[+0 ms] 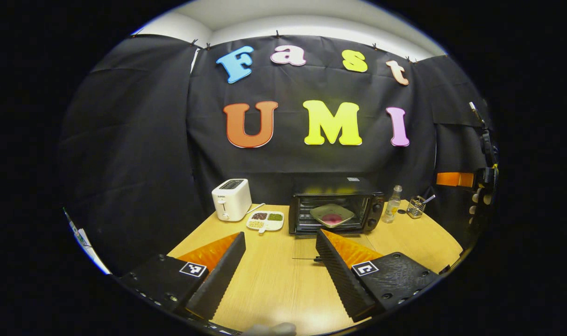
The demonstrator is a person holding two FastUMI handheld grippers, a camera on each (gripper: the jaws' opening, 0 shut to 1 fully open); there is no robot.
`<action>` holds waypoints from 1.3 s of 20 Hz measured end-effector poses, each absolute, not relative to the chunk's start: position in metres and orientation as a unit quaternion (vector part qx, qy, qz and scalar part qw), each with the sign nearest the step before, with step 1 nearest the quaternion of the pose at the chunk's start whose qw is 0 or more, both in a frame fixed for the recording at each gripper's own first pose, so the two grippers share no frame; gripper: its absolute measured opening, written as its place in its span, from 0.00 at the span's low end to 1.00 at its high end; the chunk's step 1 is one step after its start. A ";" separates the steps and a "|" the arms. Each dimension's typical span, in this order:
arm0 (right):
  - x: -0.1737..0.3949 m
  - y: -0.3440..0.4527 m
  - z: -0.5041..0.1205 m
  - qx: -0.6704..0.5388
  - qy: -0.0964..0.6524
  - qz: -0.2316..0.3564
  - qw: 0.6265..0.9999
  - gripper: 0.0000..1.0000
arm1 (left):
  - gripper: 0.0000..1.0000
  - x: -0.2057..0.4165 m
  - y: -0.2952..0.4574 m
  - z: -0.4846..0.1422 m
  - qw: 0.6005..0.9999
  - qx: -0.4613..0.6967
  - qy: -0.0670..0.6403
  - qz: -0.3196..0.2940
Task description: Open the electric oven with the left hand, put the food in, and close the electric oven.
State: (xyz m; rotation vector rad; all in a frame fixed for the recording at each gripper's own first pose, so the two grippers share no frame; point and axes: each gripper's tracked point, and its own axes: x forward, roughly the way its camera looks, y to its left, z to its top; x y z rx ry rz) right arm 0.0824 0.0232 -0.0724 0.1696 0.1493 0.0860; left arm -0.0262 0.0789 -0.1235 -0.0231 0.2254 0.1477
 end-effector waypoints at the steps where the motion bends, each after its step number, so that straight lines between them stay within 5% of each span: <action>1: 0.075 0.012 -0.072 0.074 0.070 0.045 0.994 0.96 | 0.97 -0.025 0.069 -0.123 0.991 -0.005 0.113 0.074; 10: 0.032 -0.082 -0.079 0.033 0.071 0.044 0.996 1.00 | 0.96 -0.015 -0.008 -0.159 0.987 0.014 0.142 0.075; 26: -0.010 -0.115 -0.097 0.007 0.149 -0.125 0.981 1.00 | 0.97 0.087 -0.062 -0.350 0.954 -0.025 0.293 -0.053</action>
